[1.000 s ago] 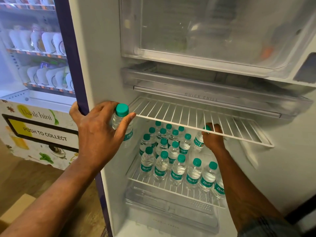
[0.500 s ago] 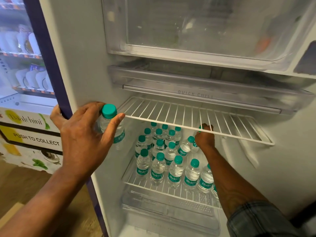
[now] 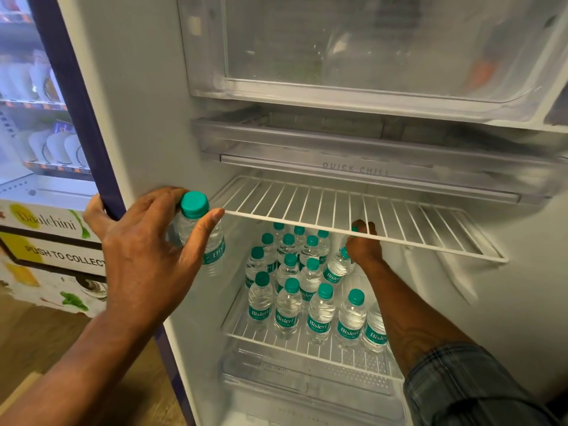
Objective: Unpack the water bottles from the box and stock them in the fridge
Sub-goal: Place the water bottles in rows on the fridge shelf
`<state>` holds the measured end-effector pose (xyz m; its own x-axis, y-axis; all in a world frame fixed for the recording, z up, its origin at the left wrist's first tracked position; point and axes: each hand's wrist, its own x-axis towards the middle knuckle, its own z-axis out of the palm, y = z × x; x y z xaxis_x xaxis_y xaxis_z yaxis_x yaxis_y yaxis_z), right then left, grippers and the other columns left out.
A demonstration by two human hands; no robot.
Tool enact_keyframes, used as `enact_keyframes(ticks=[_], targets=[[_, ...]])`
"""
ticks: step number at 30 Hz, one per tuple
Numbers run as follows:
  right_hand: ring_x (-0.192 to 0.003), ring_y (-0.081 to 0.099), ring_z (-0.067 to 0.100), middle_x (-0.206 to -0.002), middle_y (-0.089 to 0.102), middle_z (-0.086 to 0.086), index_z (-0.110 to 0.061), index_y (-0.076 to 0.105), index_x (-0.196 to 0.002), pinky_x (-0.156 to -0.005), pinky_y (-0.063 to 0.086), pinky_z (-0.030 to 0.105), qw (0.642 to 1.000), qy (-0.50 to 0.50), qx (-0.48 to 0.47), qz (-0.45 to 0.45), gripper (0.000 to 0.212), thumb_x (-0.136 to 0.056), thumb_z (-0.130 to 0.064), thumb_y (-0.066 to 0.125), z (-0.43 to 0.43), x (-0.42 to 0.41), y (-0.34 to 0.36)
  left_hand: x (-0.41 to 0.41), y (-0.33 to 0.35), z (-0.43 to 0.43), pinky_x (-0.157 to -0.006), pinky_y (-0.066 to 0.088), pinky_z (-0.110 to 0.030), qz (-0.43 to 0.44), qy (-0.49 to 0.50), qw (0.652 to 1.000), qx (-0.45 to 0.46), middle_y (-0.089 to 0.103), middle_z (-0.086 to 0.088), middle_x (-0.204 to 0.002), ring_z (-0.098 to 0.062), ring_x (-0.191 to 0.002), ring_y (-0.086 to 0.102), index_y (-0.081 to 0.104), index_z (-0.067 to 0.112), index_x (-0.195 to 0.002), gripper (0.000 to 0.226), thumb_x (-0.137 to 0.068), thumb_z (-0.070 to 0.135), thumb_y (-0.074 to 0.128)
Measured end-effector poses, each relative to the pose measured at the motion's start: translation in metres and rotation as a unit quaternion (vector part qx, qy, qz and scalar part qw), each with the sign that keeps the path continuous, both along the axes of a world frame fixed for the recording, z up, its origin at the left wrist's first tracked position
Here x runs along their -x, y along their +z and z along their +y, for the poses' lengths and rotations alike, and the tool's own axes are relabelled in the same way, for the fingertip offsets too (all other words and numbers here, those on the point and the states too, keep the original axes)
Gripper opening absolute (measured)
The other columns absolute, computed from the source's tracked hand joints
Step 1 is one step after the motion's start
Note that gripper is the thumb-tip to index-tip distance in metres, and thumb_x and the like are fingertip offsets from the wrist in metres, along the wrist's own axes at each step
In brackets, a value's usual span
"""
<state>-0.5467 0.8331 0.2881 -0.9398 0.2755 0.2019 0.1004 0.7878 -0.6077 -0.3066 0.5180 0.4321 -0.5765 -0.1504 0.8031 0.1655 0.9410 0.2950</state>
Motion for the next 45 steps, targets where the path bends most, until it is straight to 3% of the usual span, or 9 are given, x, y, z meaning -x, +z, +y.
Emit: enact_keyframes(ticks=[8, 12, 22, 24, 26, 28, 32, 39, 45], targets=[[-0.109, 0.06, 0.034, -0.125, 0.052, 0.015, -0.008, 0.055, -0.125, -0.086, 0.051, 0.034, 1.0, 0.004, 0.007, -0.005, 0.035, -0.091, -0.008, 0.063, -0.002, 0.008, -0.015, 0.001, 0.0, 0.0, -0.117, 0.012, -0.048, 0.01, -0.002, 1.0, -0.003, 0.074, -0.014, -0.114, -0.032, -0.108, 0.068, 0.069, 0.008, -0.113, 0.049, -0.099, 0.055, 0.059], [-0.117, 0.056, 0.038, -0.129, 0.052, 0.018, -0.007, 0.053, -0.128, -0.096, 0.05, 0.042, 1.0, -0.001, 0.01, 0.0, 0.038, -0.092, -0.007, 0.062, -0.006, 0.009, -0.027, 0.001, -0.002, -0.001, -0.118, 0.013, -0.05, 0.011, -0.002, 1.0, -0.005, 0.074, -0.014, -0.114, -0.032, -0.108, 0.068, 0.069, 0.008, -0.114, 0.05, -0.099, 0.055, 0.058], [-0.109, 0.059, 0.035, -0.119, 0.055, 0.02, -0.001, 0.057, -0.118, -0.09, 0.049, 0.034, 0.999, -0.013, 0.048, 0.018, 0.027, -0.091, -0.002, 0.061, -0.002, 0.016, -0.03, 0.003, -0.004, -0.004, -0.12, 0.015, -0.056, 0.007, -0.003, 1.0, -0.002, 0.073, -0.014, -0.117, -0.033, -0.11, 0.068, 0.069, 0.009, -0.116, 0.054, -0.099, 0.058, 0.056], [-0.108, 0.059, 0.034, -0.119, 0.055, 0.019, -0.003, 0.057, -0.119, -0.09, 0.05, 0.034, 0.999, -0.005, 0.05, 0.018, 0.028, -0.092, -0.003, 0.061, -0.002, 0.016, -0.031, 0.005, -0.006, -0.005, -0.121, 0.019, -0.063, 0.006, -0.009, 1.0, -0.002, 0.073, -0.015, -0.117, -0.033, -0.11, 0.068, 0.068, 0.01, -0.117, 0.055, -0.099, 0.06, 0.056], [-0.109, 0.059, 0.034, -0.117, 0.056, 0.019, -0.003, 0.057, -0.118, -0.091, 0.05, 0.036, 0.998, 0.002, 0.052, 0.023, 0.026, -0.092, -0.003, 0.061, -0.001, 0.017, -0.033, 0.008, -0.008, -0.008, -0.11, 0.035, -0.073, 0.001, -0.019, 1.0, -0.011, 0.072, -0.014, -0.119, -0.031, -0.11, 0.067, 0.065, 0.013, -0.12, 0.056, -0.099, 0.063, 0.055], [-0.107, 0.059, 0.033, -0.115, 0.057, 0.018, -0.002, 0.059, -0.116, -0.089, 0.049, 0.034, 0.998, 0.007, 0.056, 0.028, 0.025, -0.092, -0.002, 0.061, -0.001, 0.015, -0.033, 0.009, -0.01, -0.009, -0.103, 0.042, -0.073, -0.002, -0.025, 0.999, -0.022, 0.072, -0.012, -0.121, -0.029, -0.111, 0.066, 0.064, 0.015, -0.122, 0.057, -0.099, 0.066, 0.054], [-0.1, 0.062, 0.033, -0.11, 0.06, 0.017, -0.003, 0.061, -0.11, -0.084, 0.049, 0.033, 0.997, 0.028, 0.063, 0.034, 0.021, -0.09, -0.002, 0.063, 0.0, 0.015, -0.034, 0.008, -0.01, -0.009, -0.105, 0.04, -0.072, 0.014, -0.022, 1.0, -0.009, 0.072, -0.013, -0.119, -0.029, -0.109, 0.066, 0.066, 0.012, -0.121, 0.056, -0.1, 0.064, 0.055], [-0.101, 0.063, 0.031, -0.112, 0.062, 0.014, -0.01, 0.06, -0.115, -0.09, 0.053, 0.039, 0.995, 0.046, 0.082, 0.023, 0.022, -0.093, -0.011, 0.064, 0.002, 0.015, -0.036, 0.011, -0.013, -0.012, -0.1, 0.045, -0.072, 0.012, -0.031, 0.999, -0.014, 0.071, -0.013, -0.121, -0.029, -0.11, 0.066, 0.064, 0.013, -0.124, 0.058, -0.099, 0.065, 0.055], [-0.102, 0.062, 0.035, -0.112, 0.062, 0.019, -0.004, 0.059, -0.113, -0.091, 0.052, 0.04, 0.993, 0.055, 0.099, 0.014, 0.02, -0.094, -0.01, 0.062, 0.002, 0.015, -0.033, 0.011, -0.014, -0.012, -0.102, 0.043, -0.073, 0.014, -0.035, 0.999, -0.015, 0.071, -0.014, -0.121, -0.03, -0.111, 0.067, 0.063, 0.013, -0.124, 0.057, -0.099, 0.064, 0.055]])
